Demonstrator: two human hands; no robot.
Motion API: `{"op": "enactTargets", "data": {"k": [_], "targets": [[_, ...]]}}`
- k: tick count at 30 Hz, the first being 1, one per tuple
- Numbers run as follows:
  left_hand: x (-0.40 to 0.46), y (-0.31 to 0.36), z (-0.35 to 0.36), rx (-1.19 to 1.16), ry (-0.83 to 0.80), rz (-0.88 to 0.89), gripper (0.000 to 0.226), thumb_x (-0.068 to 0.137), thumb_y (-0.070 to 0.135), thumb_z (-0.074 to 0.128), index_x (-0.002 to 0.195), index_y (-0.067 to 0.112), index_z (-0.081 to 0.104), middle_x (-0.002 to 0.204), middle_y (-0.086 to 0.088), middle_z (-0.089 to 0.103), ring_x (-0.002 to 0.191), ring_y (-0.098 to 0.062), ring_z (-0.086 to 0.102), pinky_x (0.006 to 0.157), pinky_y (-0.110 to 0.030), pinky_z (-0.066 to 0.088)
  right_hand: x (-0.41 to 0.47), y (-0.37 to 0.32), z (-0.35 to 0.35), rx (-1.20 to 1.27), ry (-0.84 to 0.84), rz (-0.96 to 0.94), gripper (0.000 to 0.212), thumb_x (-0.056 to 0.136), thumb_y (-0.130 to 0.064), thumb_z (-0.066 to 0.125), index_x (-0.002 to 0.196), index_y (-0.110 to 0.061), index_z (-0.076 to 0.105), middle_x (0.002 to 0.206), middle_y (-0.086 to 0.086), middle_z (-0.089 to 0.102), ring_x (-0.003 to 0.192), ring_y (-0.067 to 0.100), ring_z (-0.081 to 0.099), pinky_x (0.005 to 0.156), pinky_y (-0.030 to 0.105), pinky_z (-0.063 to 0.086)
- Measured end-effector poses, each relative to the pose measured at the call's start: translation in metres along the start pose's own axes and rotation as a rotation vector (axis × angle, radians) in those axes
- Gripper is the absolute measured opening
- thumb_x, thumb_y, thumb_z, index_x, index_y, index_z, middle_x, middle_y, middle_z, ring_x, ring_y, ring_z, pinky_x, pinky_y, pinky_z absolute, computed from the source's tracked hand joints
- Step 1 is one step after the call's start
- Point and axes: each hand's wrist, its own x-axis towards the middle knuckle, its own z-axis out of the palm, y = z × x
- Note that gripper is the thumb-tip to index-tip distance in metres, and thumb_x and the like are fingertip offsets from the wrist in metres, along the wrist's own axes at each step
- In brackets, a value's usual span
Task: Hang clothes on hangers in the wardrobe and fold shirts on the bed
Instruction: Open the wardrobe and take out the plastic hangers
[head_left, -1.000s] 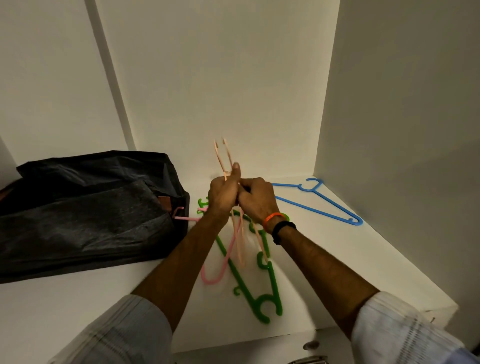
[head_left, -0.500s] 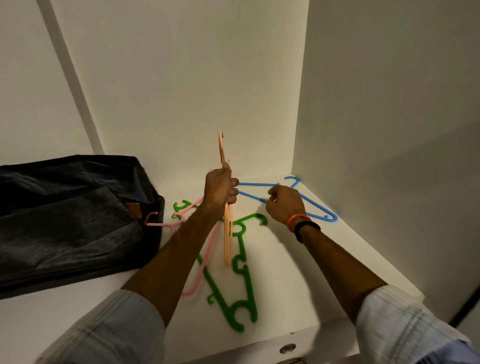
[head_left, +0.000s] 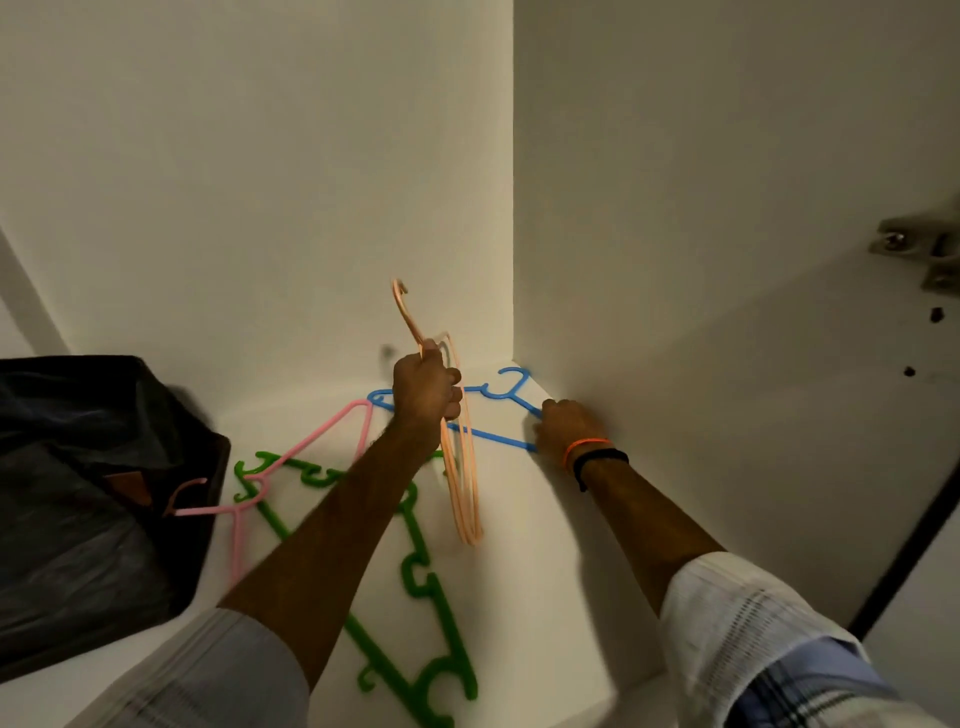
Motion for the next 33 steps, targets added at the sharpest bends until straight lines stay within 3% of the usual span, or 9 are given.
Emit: {"op": "enactTargets", "data": {"k": [6, 10, 14, 17, 21, 25, 28, 31, 33], "targets": [[0.001, -0.009, 0.008, -0.004, 0.014, -0.029, 0.031, 0.106, 0.036, 0.037, 0.099, 0.007, 0.046, 0.064, -0.004, 0.037, 0.048, -0.010, 0.029, 0.033, -0.013, 0.024, 0.000, 0.002, 0.005, -0.109, 0.125, -0.023, 0.028, 0.095, -0.011, 0.055, 0.123, -0.007, 0.054, 0.123, 0.013, 0.058, 0.112, 0.029, 0.058, 0.085, 0.034, 0.048], [-0.005, -0.005, 0.008, -0.015, 0.037, -0.012, 0.030, 0.107, 0.034, 0.037, 0.102, 0.006, 0.046, 0.064, -0.004, 0.041, 0.049, -0.011, 0.030, 0.031, -0.013, 0.026, -0.007, -0.005, -0.004, -0.026, 0.094, -0.019, 0.031, 0.088, -0.018, 0.065, 0.116, -0.005, 0.059, 0.116, 0.013, 0.060, 0.109, 0.028, 0.058, 0.088, 0.032, 0.048], [-0.006, -0.003, -0.001, -0.012, 0.027, 0.005, 0.029, 0.106, 0.034, 0.038, 0.096, 0.008, 0.046, 0.064, -0.003, 0.038, 0.044, -0.008, 0.029, 0.034, -0.015, 0.024, -0.012, -0.013, -0.012, 0.473, 0.048, 0.156, 0.017, 0.085, -0.021, 0.061, 0.085, -0.004, 0.059, 0.077, 0.007, 0.055, 0.068, 0.021, 0.053, 0.058, 0.027, 0.042], [-0.011, -0.002, -0.009, -0.029, 0.012, 0.060, 0.032, 0.104, 0.035, 0.046, 0.080, 0.014, 0.045, 0.060, -0.001, 0.035, 0.039, -0.006, 0.027, 0.035, -0.016, 0.023, -0.020, -0.025, -0.019, 0.876, 0.109, 0.199, 0.021, 0.081, -0.010, 0.057, 0.086, 0.008, 0.068, 0.067, 0.009, 0.058, 0.056, 0.024, 0.052, 0.050, 0.028, 0.045], [-0.019, 0.005, -0.016, -0.053, 0.061, 0.126, 0.029, 0.095, 0.037, 0.063, 0.081, 0.012, 0.056, 0.059, 0.000, 0.043, 0.041, -0.008, 0.032, 0.036, -0.017, 0.027, -0.042, -0.060, -0.029, 0.895, 0.270, 0.007, 0.017, 0.085, -0.011, 0.059, 0.083, -0.003, 0.074, 0.072, 0.001, 0.066, 0.068, 0.019, 0.061, 0.061, 0.029, 0.052], [-0.027, 0.012, -0.023, 0.021, 0.080, 0.159, 0.034, 0.085, 0.041, 0.074, 0.078, 0.011, 0.061, 0.062, 0.002, 0.053, 0.049, -0.011, 0.045, 0.041, -0.020, 0.038, -0.066, -0.091, -0.030, 0.839, 0.433, -0.164, 0.015, 0.088, -0.013, 0.062, 0.092, -0.007, 0.075, 0.084, 0.002, 0.070, 0.076, 0.014, 0.059, 0.069, 0.022, 0.042], [-0.032, 0.016, -0.035, 0.053, 0.103, 0.159, 0.033, 0.080, 0.038, 0.080, 0.072, 0.012, 0.061, 0.070, 0.000, 0.063, 0.064, -0.018, 0.065, 0.067, -0.032, 0.058, -0.084, -0.109, -0.028, 0.877, 0.462, -0.296, 0.014, 0.090, -0.016, 0.064, 0.096, -0.011, 0.076, 0.089, -0.001, 0.071, 0.074, 0.012, 0.059, 0.067, 0.019, 0.044], [-0.028, 0.022, -0.054, 0.076, 0.139, 0.148, 0.028, 0.083, 0.035, 0.077, 0.074, 0.014, 0.061, 0.077, -0.003, 0.067, 0.079, -0.026, 0.069, 0.083, -0.044, 0.059, -0.092, -0.120, -0.024, 0.843, 0.412, -0.415, 0.017, 0.092, -0.023, 0.065, 0.102, -0.015, 0.077, 0.090, -0.004, 0.070, 0.070, 0.007, 0.056, 0.064, 0.012, 0.039], [-0.025, 0.028, -0.065, 0.111, 0.171, 0.146, 0.026, 0.089, 0.037, 0.068, 0.077, 0.016, 0.061, 0.075, 0.001, 0.066, 0.081, -0.024, 0.067, 0.086, -0.043, 0.058, -0.096, -0.125, -0.026, 0.814, 0.387, -0.510, 0.019, 0.094, -0.026, 0.064, 0.105, -0.018, 0.077, 0.092, -0.004, 0.072, 0.070, 0.008, 0.058, 0.065, 0.009, 0.040]]}}
